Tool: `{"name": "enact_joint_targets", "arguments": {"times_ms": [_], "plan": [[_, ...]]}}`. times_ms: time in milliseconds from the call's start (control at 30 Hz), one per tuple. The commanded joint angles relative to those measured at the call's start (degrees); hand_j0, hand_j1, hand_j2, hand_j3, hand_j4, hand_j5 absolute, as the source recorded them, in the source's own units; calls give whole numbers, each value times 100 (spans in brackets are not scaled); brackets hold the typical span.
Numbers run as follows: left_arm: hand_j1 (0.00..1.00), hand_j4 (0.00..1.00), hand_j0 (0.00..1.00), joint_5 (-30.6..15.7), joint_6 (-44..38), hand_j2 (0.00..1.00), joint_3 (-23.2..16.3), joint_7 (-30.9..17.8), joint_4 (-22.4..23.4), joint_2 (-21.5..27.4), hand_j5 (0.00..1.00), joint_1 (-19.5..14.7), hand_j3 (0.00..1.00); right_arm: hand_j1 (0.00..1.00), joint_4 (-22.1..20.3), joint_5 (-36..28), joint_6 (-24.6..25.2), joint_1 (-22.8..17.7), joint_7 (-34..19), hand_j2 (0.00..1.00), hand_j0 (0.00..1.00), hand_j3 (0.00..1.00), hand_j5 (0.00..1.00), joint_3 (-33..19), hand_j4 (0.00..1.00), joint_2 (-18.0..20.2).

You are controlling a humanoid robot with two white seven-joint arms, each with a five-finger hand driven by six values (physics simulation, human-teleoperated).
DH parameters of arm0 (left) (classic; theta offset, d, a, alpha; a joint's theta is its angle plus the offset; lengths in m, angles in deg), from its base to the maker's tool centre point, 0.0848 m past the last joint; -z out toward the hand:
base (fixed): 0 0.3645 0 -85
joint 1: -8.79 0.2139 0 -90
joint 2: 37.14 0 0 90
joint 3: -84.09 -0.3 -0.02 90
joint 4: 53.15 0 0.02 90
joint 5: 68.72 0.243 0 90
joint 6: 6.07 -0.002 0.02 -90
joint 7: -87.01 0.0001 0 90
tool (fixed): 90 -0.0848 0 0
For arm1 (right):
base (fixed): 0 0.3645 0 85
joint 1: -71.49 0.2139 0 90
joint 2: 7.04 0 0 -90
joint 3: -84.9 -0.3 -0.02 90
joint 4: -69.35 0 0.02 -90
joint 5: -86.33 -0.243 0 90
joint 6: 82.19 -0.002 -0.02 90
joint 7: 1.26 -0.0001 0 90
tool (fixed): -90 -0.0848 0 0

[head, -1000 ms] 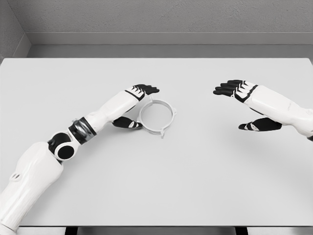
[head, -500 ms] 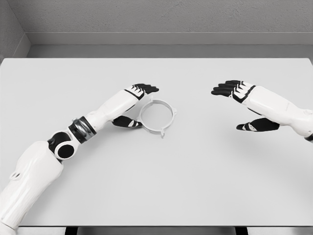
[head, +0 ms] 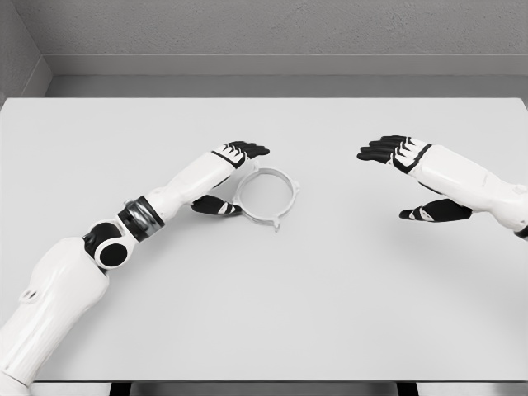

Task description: Assemble PVC drainage pipe clamps

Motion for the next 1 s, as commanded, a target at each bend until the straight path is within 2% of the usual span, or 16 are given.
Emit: {"name": "enact_joint_targets", "arguments": {"times_ms": [0, 233, 367, 467, 533, 600, 733, 833, 900, 967], "plan": [[100, 100, 100, -36, 0, 100, 4, 3, -2, 1, 100, 0, 100, 100, -3, -44, 16, 0, 3, 100, 100, 100, 100, 0, 100, 5], [100, 100, 100, -115, 0, 100, 39, 12, -134, 36, 100, 26, 100, 100, -12, -44, 16, 0, 3, 100, 100, 100, 100, 0, 100, -4], [100, 100, 100, -141, 0, 100, 22, 12, -477, 177, 100, 70, 100, 100, -12, -44, 16, 0, 3, 100, 100, 100, 100, 0, 100, 5], [100, 100, 100, -150, 0, 100, 13, 21, -670, 449, 100, 105, 100, 100, -12, -44, 16, 0, 3, 100, 100, 100, 100, 0, 100, -4], [100, 100, 100, -150, 0, 100, 13, 38, -978, 836, 100, 158, 100, 100, -3, -44, 16, 0, 3, 100, 100, 100, 100, 0, 100, -4], [100, 100, 100, -185, 0, 100, 66, 56, -1092, 1336, 100, 141, 100, 100, -3, -44, 16, 0, 3, 100, 100, 100, 100, 0, 100, -4], [100, 100, 100, -238, 0, 100, 795, 56, -1198, 2690, 100, 193, 100, 100, -3, -44, 16, 0, 3, 100, 100, 100, 100, 0, 100, -4], [100, 100, 100, -229, 0, 100, 1542, 56, -1145, 3077, 100, 703, 100, 100, 6, -44, 16, -9, 3, 100, 100, 100, 100, -8, 100, 5], [100, 100, 100, -325, 0, 100, 1911, 56, -899, 3165, 100, 1045, 100, 100, -3, -44, 16, -9, 3, 100, 100, 100, 100, -17, 100, 5], [100, 100, 100, -554, 0, 100, 1929, 56, -714, 3174, 100, 1125, 100, 100, -3, -44, 16, -17, 3, 100, 100, 100, 100, -8, 100, 5]]}}
